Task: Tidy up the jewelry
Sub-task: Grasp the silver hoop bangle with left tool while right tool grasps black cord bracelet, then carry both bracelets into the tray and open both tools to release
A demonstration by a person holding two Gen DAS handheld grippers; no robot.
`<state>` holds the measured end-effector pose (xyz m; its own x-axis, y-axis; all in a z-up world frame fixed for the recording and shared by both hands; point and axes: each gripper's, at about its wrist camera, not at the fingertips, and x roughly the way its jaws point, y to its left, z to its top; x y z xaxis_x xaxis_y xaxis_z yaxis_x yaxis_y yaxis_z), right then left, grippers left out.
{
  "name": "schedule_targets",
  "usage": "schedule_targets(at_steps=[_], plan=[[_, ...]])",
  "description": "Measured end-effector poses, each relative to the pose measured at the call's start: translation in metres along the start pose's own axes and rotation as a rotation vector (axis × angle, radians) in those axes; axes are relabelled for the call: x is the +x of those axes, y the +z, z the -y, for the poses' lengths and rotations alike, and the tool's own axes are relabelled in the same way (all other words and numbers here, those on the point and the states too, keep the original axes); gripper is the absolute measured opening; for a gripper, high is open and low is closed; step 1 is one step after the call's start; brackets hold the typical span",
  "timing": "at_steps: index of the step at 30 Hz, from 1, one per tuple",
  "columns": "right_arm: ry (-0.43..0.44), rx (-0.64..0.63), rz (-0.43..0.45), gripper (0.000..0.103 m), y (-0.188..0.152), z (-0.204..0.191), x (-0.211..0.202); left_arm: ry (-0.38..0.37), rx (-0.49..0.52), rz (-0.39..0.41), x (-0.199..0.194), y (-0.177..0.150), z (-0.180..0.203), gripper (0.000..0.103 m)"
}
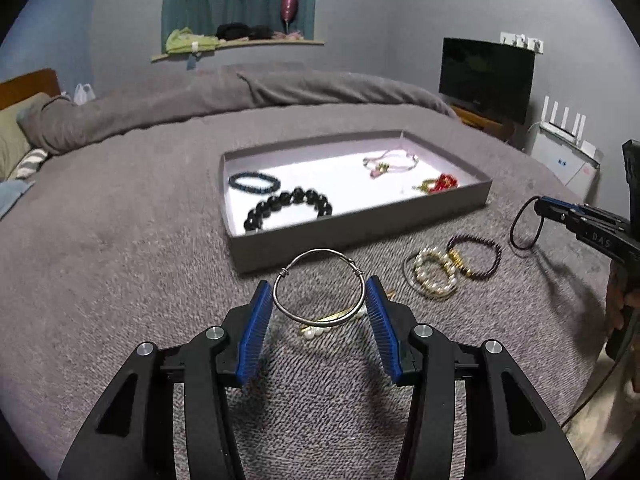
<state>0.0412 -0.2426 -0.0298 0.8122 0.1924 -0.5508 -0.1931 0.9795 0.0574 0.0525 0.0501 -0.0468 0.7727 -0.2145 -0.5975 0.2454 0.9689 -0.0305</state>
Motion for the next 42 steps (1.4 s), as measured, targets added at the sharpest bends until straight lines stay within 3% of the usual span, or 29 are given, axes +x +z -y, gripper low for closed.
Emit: schedule_targets(at_steps=[5, 12, 20, 28, 32, 38, 42], plan=[[-0.001, 0.01, 0.062, 0.013, 0.019, 0.0, -0.013, -0.003, 0.004, 0.027, -0.006, 0.015, 0.003, 0.05], [-0.006, 0.014, 0.163, 0.013, 0.074, -0.009, -0.015, 0.01, -0.023, 0.077, -0.005, 0.059, -0.004, 0.05], [0.027, 0.072, 0.225, 0.013, 0.122, -0.01, 0.018, -0.011, -0.037, 0.101, 0.026, 0.102, 0.003, 0.05], [0.072, 0.089, 0.127, 0.013, 0.116, -0.006, 0.078, -0.068, -0.037, 0.017, 0.085, 0.11, 0.017, 0.05], [0.06, 0.066, 0.055, 0.013, 0.105, -0.009, 0.105, -0.128, -0.029, -0.068, 0.111, 0.104, 0.023, 0.05], [0.072, 0.028, -0.025, 0.013, 0.092, -0.017, 0.128, -0.174, 0.017, -0.155, 0.135, 0.095, 0.034, 0.05], [0.064, 0.0, -0.055, 0.013, 0.086, -0.023, 0.138, -0.194, 0.038, -0.168, 0.138, 0.091, 0.041, 0.05]])
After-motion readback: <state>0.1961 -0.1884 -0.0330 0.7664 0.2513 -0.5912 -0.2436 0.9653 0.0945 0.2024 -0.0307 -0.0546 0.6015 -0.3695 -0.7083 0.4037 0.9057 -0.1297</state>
